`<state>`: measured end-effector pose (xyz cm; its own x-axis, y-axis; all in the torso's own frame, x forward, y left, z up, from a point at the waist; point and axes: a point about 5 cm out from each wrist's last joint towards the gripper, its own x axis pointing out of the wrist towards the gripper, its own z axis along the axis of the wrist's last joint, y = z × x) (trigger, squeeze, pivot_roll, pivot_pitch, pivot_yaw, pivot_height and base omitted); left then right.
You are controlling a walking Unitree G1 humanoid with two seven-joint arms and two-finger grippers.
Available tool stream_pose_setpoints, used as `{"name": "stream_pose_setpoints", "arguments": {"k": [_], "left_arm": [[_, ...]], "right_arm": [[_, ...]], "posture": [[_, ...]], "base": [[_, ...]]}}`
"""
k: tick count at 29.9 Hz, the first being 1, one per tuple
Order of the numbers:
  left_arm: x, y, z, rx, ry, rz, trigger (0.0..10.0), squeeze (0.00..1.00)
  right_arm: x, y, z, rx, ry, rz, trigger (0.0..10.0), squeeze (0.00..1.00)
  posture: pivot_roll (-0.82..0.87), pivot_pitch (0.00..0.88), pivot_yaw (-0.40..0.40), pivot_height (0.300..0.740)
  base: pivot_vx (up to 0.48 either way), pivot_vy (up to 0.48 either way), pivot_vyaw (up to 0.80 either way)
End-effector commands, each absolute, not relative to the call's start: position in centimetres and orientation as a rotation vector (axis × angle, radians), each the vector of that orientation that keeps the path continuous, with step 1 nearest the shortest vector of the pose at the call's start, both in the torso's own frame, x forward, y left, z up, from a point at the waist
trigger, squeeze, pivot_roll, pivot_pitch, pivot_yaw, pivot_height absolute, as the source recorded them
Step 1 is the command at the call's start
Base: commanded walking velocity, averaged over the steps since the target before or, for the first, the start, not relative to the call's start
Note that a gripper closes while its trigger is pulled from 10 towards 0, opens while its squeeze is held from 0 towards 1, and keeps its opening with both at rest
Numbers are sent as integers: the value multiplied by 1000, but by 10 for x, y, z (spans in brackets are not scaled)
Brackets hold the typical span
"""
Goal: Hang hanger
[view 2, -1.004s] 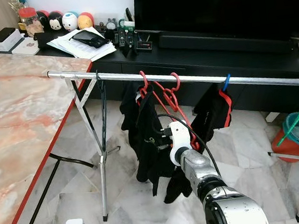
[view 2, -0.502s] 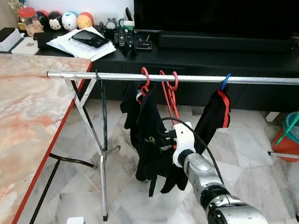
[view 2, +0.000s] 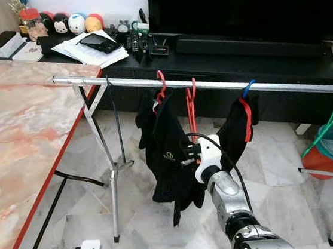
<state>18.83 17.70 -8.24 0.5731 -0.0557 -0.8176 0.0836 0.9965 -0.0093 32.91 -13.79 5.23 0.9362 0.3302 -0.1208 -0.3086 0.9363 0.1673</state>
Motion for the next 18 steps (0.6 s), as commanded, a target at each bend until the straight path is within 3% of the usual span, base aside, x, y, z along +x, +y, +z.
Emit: {"name": "stream_pose_setpoints", "arguments": {"k": [1,4,10,16,17,18], "left_arm": [[184,174,-85,39,978,-90,10000,0],[183,174,-86,41,980,-91,10000,0],[179,174,-87,40,991,-96,10000,0],[178,176,-88,43,995,-90,10000,0],[178,177,-88,44,995,-89,10000,0],[177,179,-88,44,997,-86,10000,0]], "right_arm": [[338,-144,75,166,8,292,10000,0],[336,-144,71,163,26,293,10000,0],[321,-147,33,50,288,278,10000,0],[315,-149,20,98,401,264,10000,31],[314,-149,20,99,407,268,10000,396],[315,-147,19,102,421,285,10000,1000]], "posture": [[30,43,-67,740],[31,49,-70,740],[29,55,-70,740],[35,61,-74,740],[35,61,-74,740],[35,61,-74,740]], "base": [[0,0,0],[0,0,0],[0,0,0],[0,0,0],[0,0,0],[0,0,0]]}}
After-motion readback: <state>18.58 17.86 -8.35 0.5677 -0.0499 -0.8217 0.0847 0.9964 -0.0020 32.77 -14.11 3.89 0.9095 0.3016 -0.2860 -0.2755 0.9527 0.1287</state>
